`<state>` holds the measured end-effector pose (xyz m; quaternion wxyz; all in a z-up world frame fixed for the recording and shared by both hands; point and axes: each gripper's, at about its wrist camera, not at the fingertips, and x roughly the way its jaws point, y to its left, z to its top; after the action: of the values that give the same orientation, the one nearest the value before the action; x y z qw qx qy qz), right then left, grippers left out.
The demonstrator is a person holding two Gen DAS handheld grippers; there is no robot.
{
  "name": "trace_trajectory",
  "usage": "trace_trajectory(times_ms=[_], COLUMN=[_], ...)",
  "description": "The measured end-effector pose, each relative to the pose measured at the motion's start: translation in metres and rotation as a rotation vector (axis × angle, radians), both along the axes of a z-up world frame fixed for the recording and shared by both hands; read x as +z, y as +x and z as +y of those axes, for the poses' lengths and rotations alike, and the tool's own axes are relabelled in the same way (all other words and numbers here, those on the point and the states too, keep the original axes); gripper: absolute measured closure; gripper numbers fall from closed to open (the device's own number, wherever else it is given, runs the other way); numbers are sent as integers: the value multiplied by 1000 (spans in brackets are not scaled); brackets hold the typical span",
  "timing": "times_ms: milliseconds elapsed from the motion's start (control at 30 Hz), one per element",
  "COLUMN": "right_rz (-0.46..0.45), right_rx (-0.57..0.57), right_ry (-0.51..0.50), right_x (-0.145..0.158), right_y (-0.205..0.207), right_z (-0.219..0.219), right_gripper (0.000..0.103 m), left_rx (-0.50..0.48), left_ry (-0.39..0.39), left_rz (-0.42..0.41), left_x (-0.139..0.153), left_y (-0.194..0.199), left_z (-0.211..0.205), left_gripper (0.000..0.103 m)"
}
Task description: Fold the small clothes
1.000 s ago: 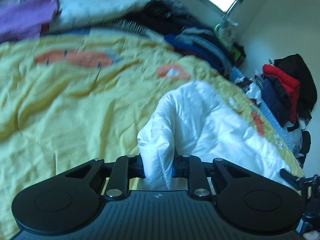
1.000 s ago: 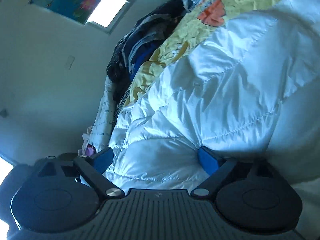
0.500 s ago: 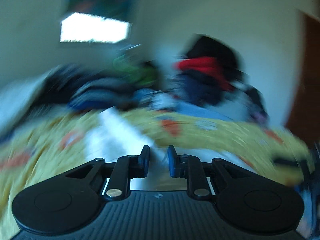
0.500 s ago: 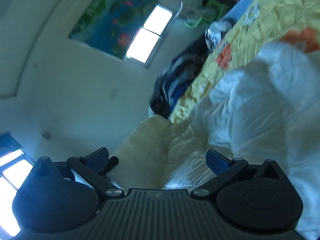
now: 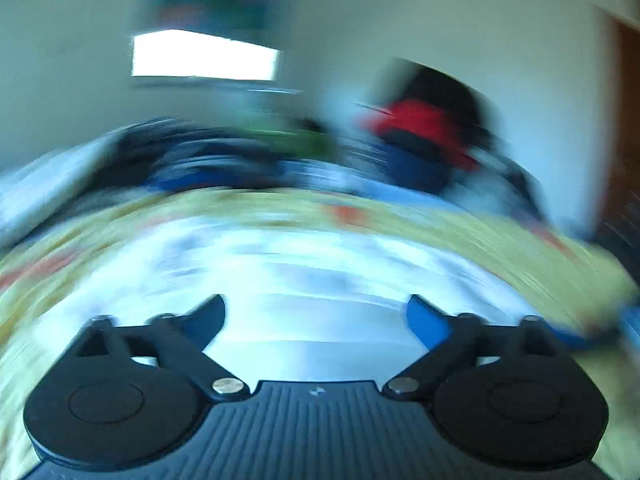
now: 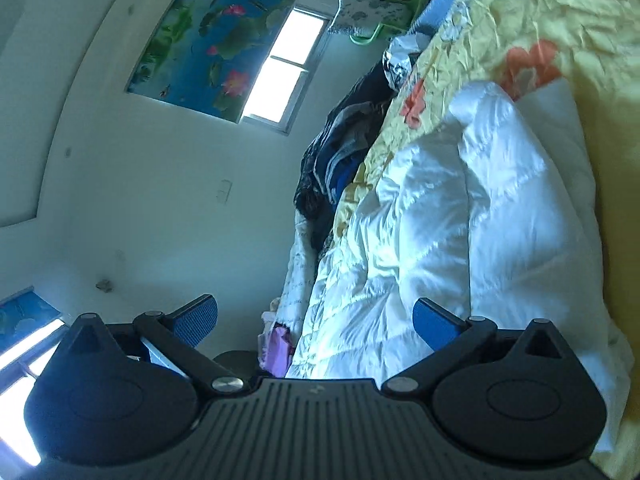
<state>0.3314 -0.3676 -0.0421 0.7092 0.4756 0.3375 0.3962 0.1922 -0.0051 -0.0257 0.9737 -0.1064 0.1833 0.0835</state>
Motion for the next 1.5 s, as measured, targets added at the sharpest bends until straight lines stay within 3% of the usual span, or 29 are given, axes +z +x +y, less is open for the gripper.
trace_trajectory(times_ms=[133, 167, 233, 300, 400, 467, 533, 567, 667, 733, 833, 967, 1067, 1133, 1233, 1300, 1400, 1500], right_rz=[1, 4, 11, 17, 14, 14, 29, 32, 23, 11, 24, 35, 52, 86, 135, 139, 139, 133], right_rx=[26, 31, 42, 51, 50, 33, 27, 26, 40, 62, 65, 72, 58, 36, 10, 5, -7, -31], right_ry=[18, 24, 34, 39, 16, -15, 12, 31, 113, 197, 328, 376, 425, 498, 595, 606, 613, 621], right_x=[-2, -3, -6, -8, -11, -17, -27, -30, -44, -58, -74, -82, -88, -96, -108, -108, -107, -106], right_y=[-5, -6, -5, -4, -1, 1, 2, 2, 3, 7, 11, 14, 15, 16, 17, 17, 16, 11], right_z=[7, 10, 18, 24, 30, 30, 26, 25, 18, 13, 2, -2, -5, -8, -14, -13, -14, -19], right_gripper=[1, 1, 1, 1, 1, 1, 0, 0, 0, 0, 2, 3, 2, 2, 3, 2, 1, 1], left_rx=[378, 429, 439, 402, 373, 357, 353, 354, 343, 343, 302, 107, -86, -239, -455, -600, -758, -804], left_ry=[-442, -538, -638, -682, -613, -579, -580, -566, -509, -462, -327, -116, 39, 159, 400, 519, 629, 719], left_rz=[66, 103, 164, 180, 149, 171, 203, 213, 203, 182, 109, 12, 0, 12, 18, 53, 132, 152], left_x=[-19, -28, -44, -54, -57, -58, -59, -58, -52, -40, -7, 38, 55, 51, 28, 10, -17, -33], left_y=[-17, -14, -4, 9, 34, 49, 62, 62, 60, 57, 51, 52, 53, 51, 40, 30, 25, 25], left_z=[113, 133, 156, 159, 153, 147, 146, 143, 136, 131, 104, 40, -26, -77, -148, -184, -213, -221], left_gripper=[4, 4, 5, 5, 8, 56, 60, 68, 88, 92, 93, 93, 93, 93, 93, 93, 94, 94])
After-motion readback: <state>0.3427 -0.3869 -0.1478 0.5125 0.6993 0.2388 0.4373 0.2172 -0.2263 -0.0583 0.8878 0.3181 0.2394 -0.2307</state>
